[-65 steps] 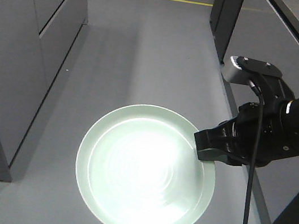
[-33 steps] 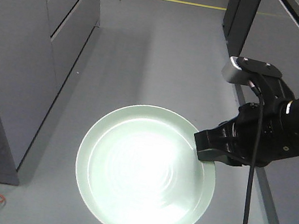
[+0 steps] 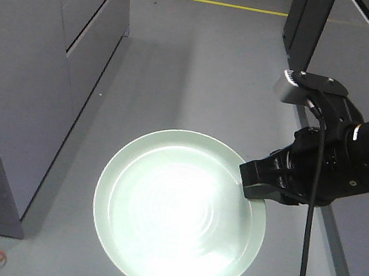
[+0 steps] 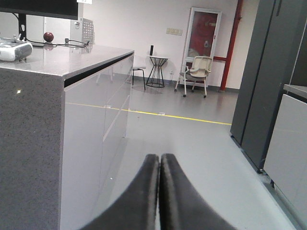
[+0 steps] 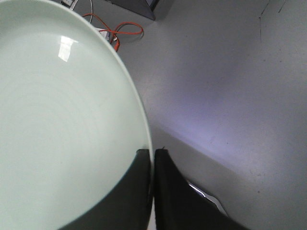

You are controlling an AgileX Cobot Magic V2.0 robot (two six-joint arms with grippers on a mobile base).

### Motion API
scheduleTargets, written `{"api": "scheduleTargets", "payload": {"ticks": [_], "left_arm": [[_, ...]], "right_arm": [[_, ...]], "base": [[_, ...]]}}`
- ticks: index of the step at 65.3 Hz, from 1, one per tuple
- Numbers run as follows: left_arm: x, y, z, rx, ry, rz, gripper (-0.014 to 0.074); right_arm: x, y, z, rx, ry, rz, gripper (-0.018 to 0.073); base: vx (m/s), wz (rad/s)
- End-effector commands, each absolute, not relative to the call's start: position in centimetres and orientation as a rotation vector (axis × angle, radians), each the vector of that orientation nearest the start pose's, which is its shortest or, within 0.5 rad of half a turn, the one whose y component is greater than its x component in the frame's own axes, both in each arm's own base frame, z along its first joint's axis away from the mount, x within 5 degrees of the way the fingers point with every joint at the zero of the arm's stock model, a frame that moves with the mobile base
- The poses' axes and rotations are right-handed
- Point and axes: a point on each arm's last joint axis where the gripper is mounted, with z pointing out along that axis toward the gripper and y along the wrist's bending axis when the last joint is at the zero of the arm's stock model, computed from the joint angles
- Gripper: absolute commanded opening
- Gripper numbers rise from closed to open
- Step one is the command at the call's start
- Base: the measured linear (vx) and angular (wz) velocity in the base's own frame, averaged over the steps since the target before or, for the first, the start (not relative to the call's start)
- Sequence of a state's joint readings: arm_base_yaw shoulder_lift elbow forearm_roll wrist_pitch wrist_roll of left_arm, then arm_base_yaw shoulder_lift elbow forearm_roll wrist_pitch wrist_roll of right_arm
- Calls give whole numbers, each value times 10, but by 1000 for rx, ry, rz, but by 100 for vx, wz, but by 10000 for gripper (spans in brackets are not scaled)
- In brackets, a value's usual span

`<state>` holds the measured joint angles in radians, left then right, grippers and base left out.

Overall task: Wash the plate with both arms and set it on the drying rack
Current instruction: 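Drive the base along the aisle carrying the plate in the right gripper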

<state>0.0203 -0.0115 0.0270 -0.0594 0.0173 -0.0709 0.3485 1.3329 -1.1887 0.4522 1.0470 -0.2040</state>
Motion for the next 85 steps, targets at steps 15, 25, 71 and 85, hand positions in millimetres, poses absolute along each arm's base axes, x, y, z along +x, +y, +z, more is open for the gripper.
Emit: {"api": "scheduleTargets", "payload": {"ticks": [15, 25, 71, 85], "left_arm": [[53, 1, 219, -109, 1401, -101, -7], [53, 1, 219, -109, 1401, -101, -7], [53, 1, 219, -109, 1401, -101, -7], [53, 1, 219, -109, 1401, -101, -7]], "right_arm": [[233, 122, 358, -528, 2495, 668, -4], [233, 122, 358, -528, 2495, 668, -4], [233, 122, 358, -528, 2495, 668, -4], [233, 122, 358, -528, 2495, 668, -4]], "base": [[15, 1], [16, 1], [15, 3], [17, 4]]}}
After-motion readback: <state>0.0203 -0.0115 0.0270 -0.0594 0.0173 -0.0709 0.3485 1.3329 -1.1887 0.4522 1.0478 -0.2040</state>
